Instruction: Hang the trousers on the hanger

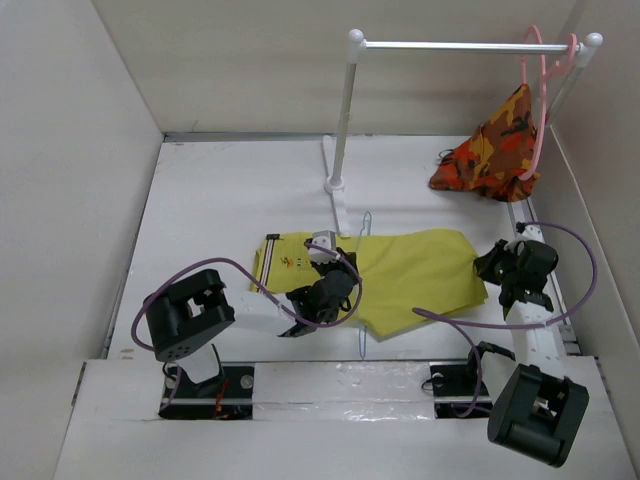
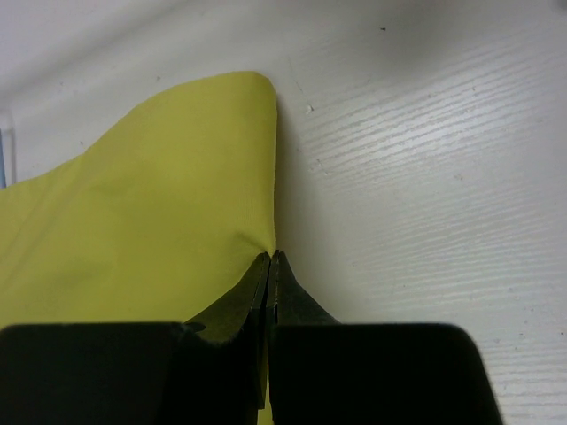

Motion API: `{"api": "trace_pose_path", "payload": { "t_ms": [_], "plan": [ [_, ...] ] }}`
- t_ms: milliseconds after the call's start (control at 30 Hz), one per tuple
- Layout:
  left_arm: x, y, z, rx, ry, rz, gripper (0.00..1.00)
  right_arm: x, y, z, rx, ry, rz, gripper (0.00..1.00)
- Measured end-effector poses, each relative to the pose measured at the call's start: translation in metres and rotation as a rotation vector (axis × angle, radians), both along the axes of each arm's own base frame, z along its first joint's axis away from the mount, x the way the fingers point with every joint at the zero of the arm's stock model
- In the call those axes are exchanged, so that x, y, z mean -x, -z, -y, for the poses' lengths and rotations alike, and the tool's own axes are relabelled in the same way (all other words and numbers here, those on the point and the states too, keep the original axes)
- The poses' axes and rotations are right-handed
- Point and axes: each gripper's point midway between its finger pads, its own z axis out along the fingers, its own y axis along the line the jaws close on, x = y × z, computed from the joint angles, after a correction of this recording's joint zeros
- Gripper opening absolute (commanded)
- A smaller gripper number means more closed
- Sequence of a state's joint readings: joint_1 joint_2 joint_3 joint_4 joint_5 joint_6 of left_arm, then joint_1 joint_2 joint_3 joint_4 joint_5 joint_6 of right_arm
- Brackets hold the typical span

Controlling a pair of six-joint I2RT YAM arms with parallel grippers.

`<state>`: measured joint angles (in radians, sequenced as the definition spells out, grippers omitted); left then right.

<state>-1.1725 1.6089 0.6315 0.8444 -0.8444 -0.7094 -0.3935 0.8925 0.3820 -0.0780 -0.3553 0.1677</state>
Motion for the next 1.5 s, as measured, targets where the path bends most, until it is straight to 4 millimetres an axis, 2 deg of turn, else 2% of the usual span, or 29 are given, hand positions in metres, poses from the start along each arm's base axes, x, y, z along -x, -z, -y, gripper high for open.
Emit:
{"api": "trace_pose_path", "payload": {
  "t_ms": [100,133,200,233,333,400,433,467,500,567,633,667,700,733,767,833,967,1100,1167,1233,1500],
  "plan": [
    [0.003,-0.006,0.008,-0.008,0.023,0.010,0.00,-0.003,-0.005,-0.002,0.005,-0.021,0.029,0.02],
    [0.003,-0.009,0.010,-0.011,0.029,0.014,0.00,-0.003,-0.006,-0.003,0.005,-0.027,0.036,0.19],
    [0.004,-0.012,0.015,-0.021,0.038,0.019,0.00,-0.004,-0.011,-0.005,0.012,-0.040,0.054,0.38],
    [0.004,-0.014,0.016,-0.025,0.041,0.020,0.00,-0.004,-0.014,-0.006,0.015,-0.050,0.066,0.54],
    [0.005,-0.023,0.018,-0.028,0.048,0.023,0.00,-0.002,-0.027,-0.014,0.037,-0.095,0.102,0.69],
    [0.006,-0.033,0.018,-0.019,0.054,0.026,0.00,-0.002,-0.047,-0.030,0.052,-0.158,0.147,0.66],
    [0.006,-0.040,0.018,-0.008,0.056,0.031,0.00,-0.001,-0.060,-0.041,0.062,-0.200,0.178,0.37],
    [0.006,-0.048,0.018,0.000,0.057,0.036,0.00,-0.001,-0.075,-0.055,0.077,-0.250,0.218,0.16],
    [0.006,-0.057,0.019,0.012,0.059,0.043,0.00,0.001,-0.092,-0.072,0.080,-0.310,0.264,0.01],
    [0.005,-0.073,0.021,0.034,0.059,0.059,0.00,0.013,-0.123,-0.113,0.063,-0.444,0.362,0.00],
    [0.004,-0.087,0.023,0.054,0.059,0.075,0.00,0.031,-0.141,-0.147,0.023,-0.561,0.429,0.00],
    [0.004,-0.092,0.024,0.060,0.061,0.082,0.00,0.042,-0.148,-0.164,-0.007,-0.620,0.455,0.04],
    [0.003,-0.096,0.026,0.065,0.063,0.086,0.00,0.051,-0.152,-0.181,-0.044,-0.676,0.470,0.14],
    [0.003,-0.099,0.027,0.065,0.064,0.090,0.00,0.061,-0.154,-0.198,-0.078,-0.733,0.477,0.35],
    [0.002,-0.102,0.028,0.065,0.067,0.094,0.00,0.067,-0.153,-0.210,-0.109,-0.762,0.464,0.46],
    [0.002,-0.105,0.029,0.058,0.072,0.100,0.00,0.083,-0.147,-0.239,-0.154,-0.849,0.426,0.61],
    [0.001,-0.114,0.032,0.041,0.077,0.116,0.00,0.104,-0.131,-0.285,-0.161,-0.942,0.334,0.60],
    [0.000,-0.119,0.030,0.020,0.073,0.127,0.00,0.099,-0.124,-0.303,-0.128,-0.900,0.296,0.53],
    [0.000,-0.120,0.028,0.009,0.070,0.129,0.00,0.092,-0.121,-0.304,-0.121,-0.862,0.292,0.41],
    [0.000,-0.123,0.026,0.008,0.068,0.133,0.00,0.087,-0.120,-0.305,-0.122,-0.827,0.297,0.33],
    [0.003,-0.138,0.019,0.031,0.067,0.146,0.00,0.076,-0.127,-0.303,-0.154,-0.725,0.338,0.31]
  ]
}}
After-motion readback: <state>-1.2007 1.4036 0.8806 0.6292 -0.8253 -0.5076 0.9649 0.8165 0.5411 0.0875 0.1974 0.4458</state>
